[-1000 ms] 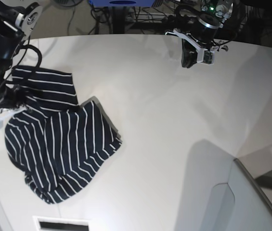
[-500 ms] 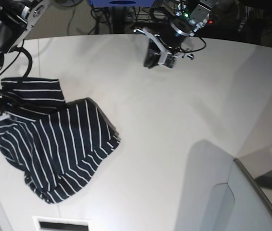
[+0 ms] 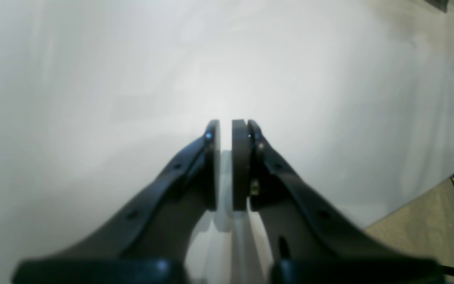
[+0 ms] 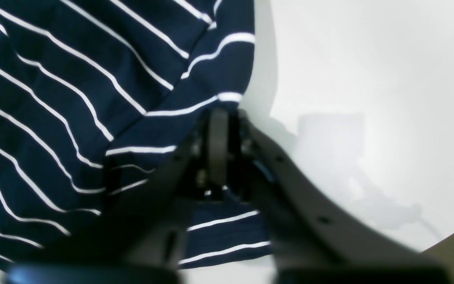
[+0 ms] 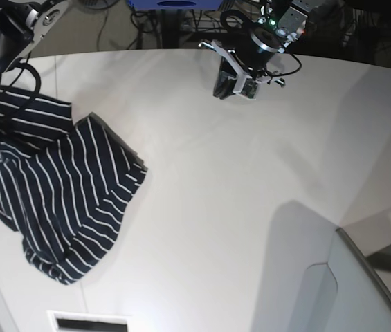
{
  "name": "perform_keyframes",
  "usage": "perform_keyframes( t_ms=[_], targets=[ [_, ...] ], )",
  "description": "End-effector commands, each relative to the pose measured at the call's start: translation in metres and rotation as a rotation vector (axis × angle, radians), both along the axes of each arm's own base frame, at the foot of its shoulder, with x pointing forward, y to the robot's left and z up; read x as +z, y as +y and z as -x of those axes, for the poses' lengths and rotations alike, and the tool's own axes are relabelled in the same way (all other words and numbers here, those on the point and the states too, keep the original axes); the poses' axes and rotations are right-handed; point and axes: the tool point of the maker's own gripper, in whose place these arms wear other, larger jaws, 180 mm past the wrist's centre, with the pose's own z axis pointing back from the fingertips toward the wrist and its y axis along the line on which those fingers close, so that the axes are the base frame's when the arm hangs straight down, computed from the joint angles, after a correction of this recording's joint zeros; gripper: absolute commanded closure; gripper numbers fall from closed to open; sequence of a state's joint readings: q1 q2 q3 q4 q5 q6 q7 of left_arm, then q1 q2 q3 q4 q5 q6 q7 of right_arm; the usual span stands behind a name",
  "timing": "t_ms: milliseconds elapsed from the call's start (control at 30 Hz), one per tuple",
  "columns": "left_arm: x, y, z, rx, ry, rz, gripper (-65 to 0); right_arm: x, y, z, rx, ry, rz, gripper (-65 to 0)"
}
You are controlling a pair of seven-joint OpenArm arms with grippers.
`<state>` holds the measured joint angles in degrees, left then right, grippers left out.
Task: Layout the t-shirt on the table in an organized manner, then fold the t-shirt properly
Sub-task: 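Release the shirt edge and raise the right gripper, then grasp another part of the shirt with the right gripper and pull it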
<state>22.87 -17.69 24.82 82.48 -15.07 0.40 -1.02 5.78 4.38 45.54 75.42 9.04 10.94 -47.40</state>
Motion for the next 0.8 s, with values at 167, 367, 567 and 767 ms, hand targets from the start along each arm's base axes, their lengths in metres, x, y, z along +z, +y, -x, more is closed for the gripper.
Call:
perform_keyframes(
  t_ms=[167, 367, 567, 767],
  targets=[
    [0.006, 0.004, -0.003, -0.004, -0.028, 0.001, -5.9, 0.049, 0.014, -0.015, 0.144, -0.094, 0.165, -37.4],
    [0.009, 0.035, -0.012, 0.079, -0.044, -0.031, -5.9, 0.072, 0.129, -0.048, 0.587, -0.161, 0.232, -37.4],
    [0.015, 0.068, -0.013, 0.16, -0.057, -0.067, -5.9, 0.075, 0.153, -0.085, 0.573, -0.181, 0.204, -37.4],
    [0.009, 0.089, -0.002, 0.207, -0.032, -0.097, -5.9, 0.058, 0.205, -0.092, 0.73, -0.126, 0.173, -37.4]
  ],
)
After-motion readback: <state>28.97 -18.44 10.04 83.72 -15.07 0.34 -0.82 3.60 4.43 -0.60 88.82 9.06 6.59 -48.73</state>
